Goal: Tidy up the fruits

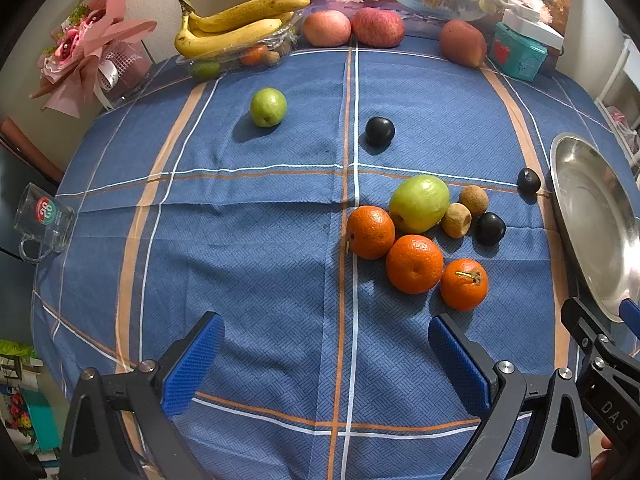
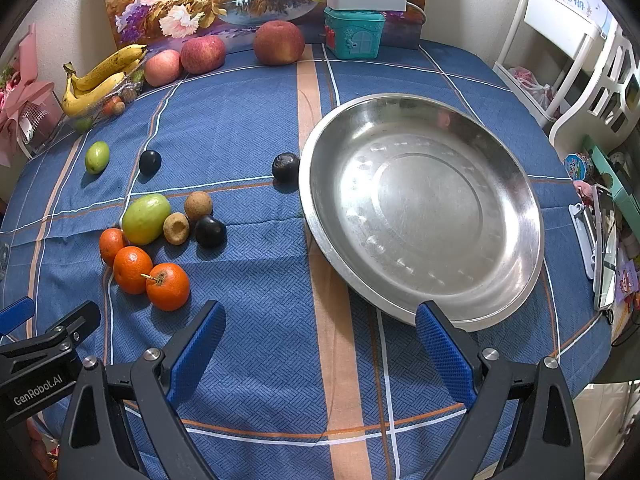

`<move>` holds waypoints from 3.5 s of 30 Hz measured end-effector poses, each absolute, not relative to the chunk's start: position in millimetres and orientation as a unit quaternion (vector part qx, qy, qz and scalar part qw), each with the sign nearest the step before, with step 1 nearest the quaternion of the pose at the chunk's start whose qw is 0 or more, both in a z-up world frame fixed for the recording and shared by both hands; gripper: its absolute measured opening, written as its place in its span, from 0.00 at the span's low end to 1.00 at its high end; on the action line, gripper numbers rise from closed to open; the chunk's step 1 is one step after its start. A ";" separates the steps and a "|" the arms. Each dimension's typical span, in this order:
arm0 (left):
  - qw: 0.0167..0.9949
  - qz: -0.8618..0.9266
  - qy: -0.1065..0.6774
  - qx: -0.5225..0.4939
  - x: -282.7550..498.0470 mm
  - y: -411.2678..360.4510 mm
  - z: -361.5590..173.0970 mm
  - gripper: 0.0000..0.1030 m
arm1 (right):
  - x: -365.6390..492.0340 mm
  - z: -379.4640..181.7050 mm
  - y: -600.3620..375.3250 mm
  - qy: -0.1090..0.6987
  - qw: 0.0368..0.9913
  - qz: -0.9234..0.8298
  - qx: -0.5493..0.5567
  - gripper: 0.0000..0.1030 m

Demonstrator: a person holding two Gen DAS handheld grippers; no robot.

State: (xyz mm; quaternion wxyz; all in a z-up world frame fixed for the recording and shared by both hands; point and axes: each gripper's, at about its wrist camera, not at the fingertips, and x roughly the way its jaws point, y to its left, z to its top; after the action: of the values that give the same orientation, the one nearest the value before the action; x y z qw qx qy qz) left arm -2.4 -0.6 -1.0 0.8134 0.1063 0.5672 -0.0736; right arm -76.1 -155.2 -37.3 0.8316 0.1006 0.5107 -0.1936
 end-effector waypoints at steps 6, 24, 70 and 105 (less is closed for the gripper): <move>0.821 -0.064 0.555 0.113 3.9 2.0 3.4 1.00 | -75.0 -38.7 -153.8 0.514 0.830 -0.191 0.099 0.93; 0.783 -0.086 0.616 0.013 63.2 10.4 -18.3 0.99 | -36.1 -50.3 -106.2 0.525 0.840 -0.085 0.104 0.90; 0.825 -0.120 0.546 -0.076 62.8 12.0 24.1 0.28 | -44.6 -15.4 -181.1 0.469 0.850 -0.179 0.160 0.35; 0.777 -0.315 0.544 0.021 20.5 -170.6 7.0 0.37 | -96.5 -37.3 -288.2 0.471 0.785 -0.318 0.246 0.37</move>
State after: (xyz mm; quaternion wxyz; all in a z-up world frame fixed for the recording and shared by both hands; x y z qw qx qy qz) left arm 20.5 -170.6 7.0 0.7772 0.0215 0.5444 -0.3147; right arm -96.5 -288.2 -37.3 0.7851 0.2463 0.4708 -0.3183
